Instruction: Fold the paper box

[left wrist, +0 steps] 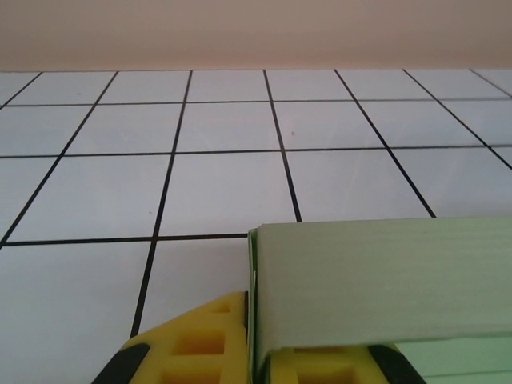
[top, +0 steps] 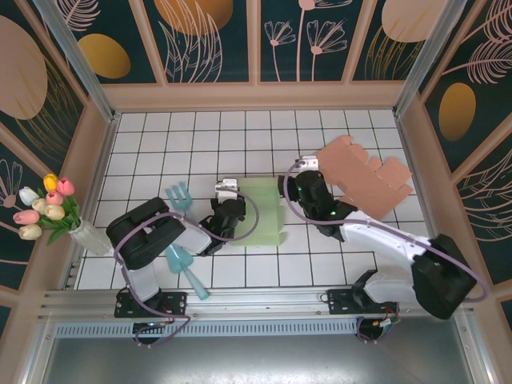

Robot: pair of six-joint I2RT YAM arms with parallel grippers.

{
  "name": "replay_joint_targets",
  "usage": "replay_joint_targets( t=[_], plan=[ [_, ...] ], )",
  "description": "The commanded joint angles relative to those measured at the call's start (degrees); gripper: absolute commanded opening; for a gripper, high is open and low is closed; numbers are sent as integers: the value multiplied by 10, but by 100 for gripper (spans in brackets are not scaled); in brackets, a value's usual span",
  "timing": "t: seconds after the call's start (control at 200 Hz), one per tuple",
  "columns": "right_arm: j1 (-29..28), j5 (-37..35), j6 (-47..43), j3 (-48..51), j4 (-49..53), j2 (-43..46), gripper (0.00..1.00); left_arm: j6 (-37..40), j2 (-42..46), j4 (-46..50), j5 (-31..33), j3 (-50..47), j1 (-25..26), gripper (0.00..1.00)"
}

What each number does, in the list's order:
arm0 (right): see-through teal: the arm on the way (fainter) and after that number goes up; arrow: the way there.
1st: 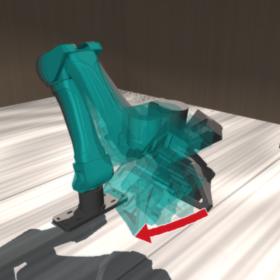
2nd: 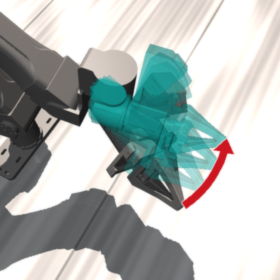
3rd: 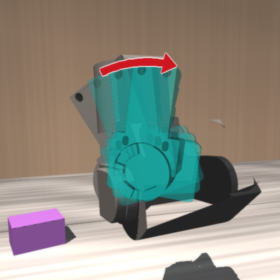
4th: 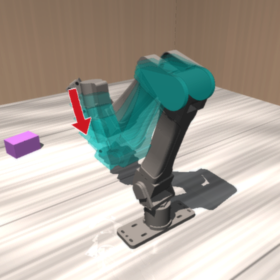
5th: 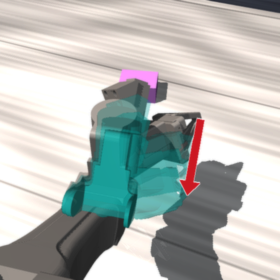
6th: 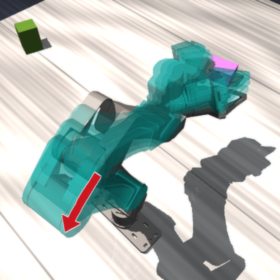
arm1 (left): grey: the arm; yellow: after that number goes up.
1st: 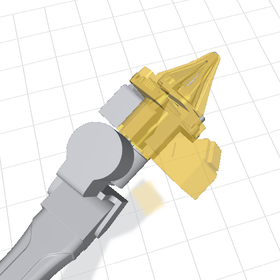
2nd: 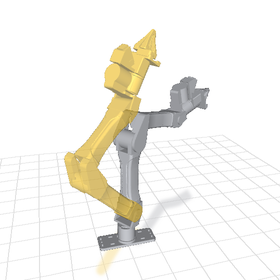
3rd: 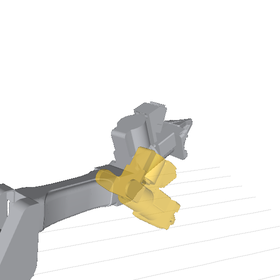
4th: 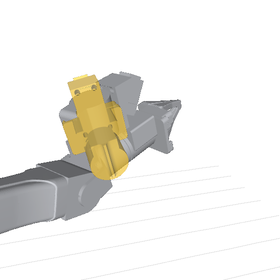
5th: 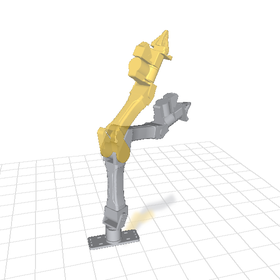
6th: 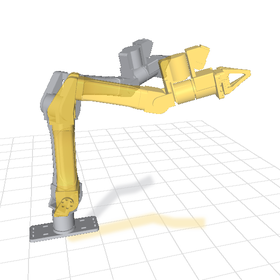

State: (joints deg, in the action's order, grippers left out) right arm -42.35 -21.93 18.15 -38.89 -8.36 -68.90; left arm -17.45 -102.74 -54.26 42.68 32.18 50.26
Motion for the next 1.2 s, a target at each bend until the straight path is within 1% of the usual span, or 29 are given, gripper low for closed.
replay_joint_targets(
  t=[0.0,0.075,0.155,0.21,0.29,0.39,0.47,0.586,0.626,0.661,0.716,0.786,0.861,1.026,1.196],
  plan=[
    [-1,-43,-9,10,40,89,59,48,73,142,-20,40,3,0],
    [0,-64,-17,29,47,156,59,79,105,229,-27,89,3,0],
    [1,-77,-29,59,37,226,59,139,120,313,-36,146,3,0],
    [3,-82,-36,83,26,270,59,194,127,339,-34,172,3,0],
    [6,-85,-41,119,8,333,59,296,135,338,-40,191,3,0],
    [10,-86,-47,147,1,396,60,430,152,351,-93,199,4,0],
    [12,-87,-41,154,5,435,60,542,179,382,-145,204,3,0],
    [13,-73,-32,161,9,475,60,763,231,515,-256,216,3,0],
    [12,-69,-28,165,10,484,60,817,243,563,-278,230,3,0],
    [13,-66,-24,167,11,489,60,837,240,602,-281,260,4,0],
    [13,-64,-20,168,13,494,60,861,219,677,-267,310,4,0],
    [14,-64,-17,167,17,496,60,920,191,757,-248,348,4,0],
    [13,-70,-13,167,19,497,61,979,163,794,-223,364,6,0],
    [14,-83,-6,177,20,502,61,1052,78,851,-208,425,26,0],
    [16,-96,-1,188,13,503,62,1092,1,905,-205,473,61,0]
  ],
)
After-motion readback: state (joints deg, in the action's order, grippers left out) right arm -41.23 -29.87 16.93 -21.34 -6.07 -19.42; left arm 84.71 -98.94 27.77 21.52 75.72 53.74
